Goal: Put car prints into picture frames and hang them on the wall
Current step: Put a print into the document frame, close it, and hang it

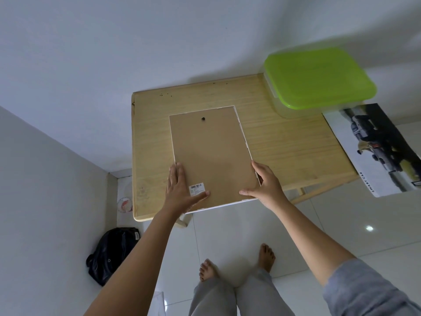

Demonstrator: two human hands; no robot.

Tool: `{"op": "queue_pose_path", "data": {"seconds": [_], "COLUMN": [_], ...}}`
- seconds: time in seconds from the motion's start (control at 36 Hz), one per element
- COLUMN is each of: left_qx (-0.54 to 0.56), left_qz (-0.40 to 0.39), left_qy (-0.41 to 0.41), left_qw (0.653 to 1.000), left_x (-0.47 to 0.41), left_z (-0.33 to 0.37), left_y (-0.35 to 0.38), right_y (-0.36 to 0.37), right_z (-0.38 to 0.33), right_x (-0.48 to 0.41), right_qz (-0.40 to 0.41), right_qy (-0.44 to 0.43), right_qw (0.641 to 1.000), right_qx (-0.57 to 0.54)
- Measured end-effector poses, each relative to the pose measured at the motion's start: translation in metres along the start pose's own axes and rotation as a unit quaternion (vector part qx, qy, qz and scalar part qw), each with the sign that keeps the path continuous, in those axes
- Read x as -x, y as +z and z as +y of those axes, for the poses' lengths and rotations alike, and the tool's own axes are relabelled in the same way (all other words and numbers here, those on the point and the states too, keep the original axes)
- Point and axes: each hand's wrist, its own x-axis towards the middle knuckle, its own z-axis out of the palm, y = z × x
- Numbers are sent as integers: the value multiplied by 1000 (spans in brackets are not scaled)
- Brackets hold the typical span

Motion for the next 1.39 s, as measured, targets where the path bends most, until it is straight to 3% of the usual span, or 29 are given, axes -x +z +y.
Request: {"op": "queue_pose_path", "data": {"seconds": [0.22, 0.44, 0.78, 1.06, 1.22, 1.39], "left_qx": [-5, -18, -55, -142, -157, -166], "left_qz": [10, 81, 180, 136, 123, 130], "left_qy": [-14, -33, -49, 2, -3, -13], "left_qw": [1000, 996, 981, 980, 980, 978], "left_x": [2, 3, -35, -110, -119, -120], "left_z": [6, 9, 22, 34, 40, 41], "left_y": [-3, 9, -5, -13, 0, 2], "right_y": [-3, 16, 12, 9, 7, 13], "right_z": [-3, -7, -14, -50, -46, -41], "right_x": [5, 10, -32, -126, -144, -143], "right_qz": [-22, 47, 135, 10, 19, 21], "right_qy": [-19, -74, -138, -197, -186, -185], "right_qw": [995, 964, 948, 923, 912, 925], "right_qx": [91, 250, 255, 330, 366, 331]}}
